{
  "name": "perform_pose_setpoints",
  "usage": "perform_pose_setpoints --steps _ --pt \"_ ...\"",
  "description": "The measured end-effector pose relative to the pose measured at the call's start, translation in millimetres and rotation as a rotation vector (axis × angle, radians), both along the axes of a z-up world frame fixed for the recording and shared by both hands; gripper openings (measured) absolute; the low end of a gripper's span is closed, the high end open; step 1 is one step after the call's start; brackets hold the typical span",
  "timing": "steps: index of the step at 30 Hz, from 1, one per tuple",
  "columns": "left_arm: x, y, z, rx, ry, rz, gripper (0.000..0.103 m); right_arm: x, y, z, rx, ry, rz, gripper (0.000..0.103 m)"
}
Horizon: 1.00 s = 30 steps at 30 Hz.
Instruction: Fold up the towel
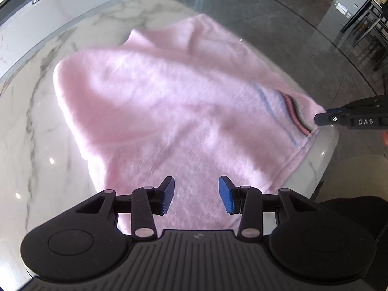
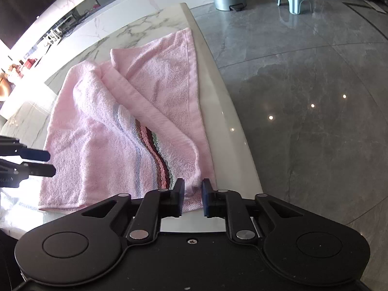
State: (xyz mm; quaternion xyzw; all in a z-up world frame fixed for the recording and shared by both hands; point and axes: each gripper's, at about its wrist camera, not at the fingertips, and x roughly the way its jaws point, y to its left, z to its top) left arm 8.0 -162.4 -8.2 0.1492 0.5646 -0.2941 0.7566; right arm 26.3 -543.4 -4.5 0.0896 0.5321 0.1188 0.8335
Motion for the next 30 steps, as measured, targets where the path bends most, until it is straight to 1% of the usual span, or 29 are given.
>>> perform_pose_setpoints --steps 5,9,13,21,24,30 --pt "-8 31 -19 0.029 0.029 0.033 0.035 -3 6 13 -0.028 -0.023 -0.001 0.006" --pt "-12 38 -18 0.034 0.010 0.042 0.030 -10 14 33 -0.044 -0.051 0.013 0.006" --pt "-13 43 -16 0.035 0.004 0.059 0.030 -20 16 46 -0.046 -0.053 0.021 0.006" --pt "-13 56 -13 0.011 0.010 0.092 0.030 -22 14 5 -0.057 0.088 -0.029 0.005" --pt "-12 58 -13 0.011 0.005 0.100 0.030 -20 20 -3 -0.064 0.114 -0.028 0.005" --pt "-13 65 -9 0.006 0.001 0.113 0.030 -15 27 -8 -0.080 0.131 -0.021 0.005"
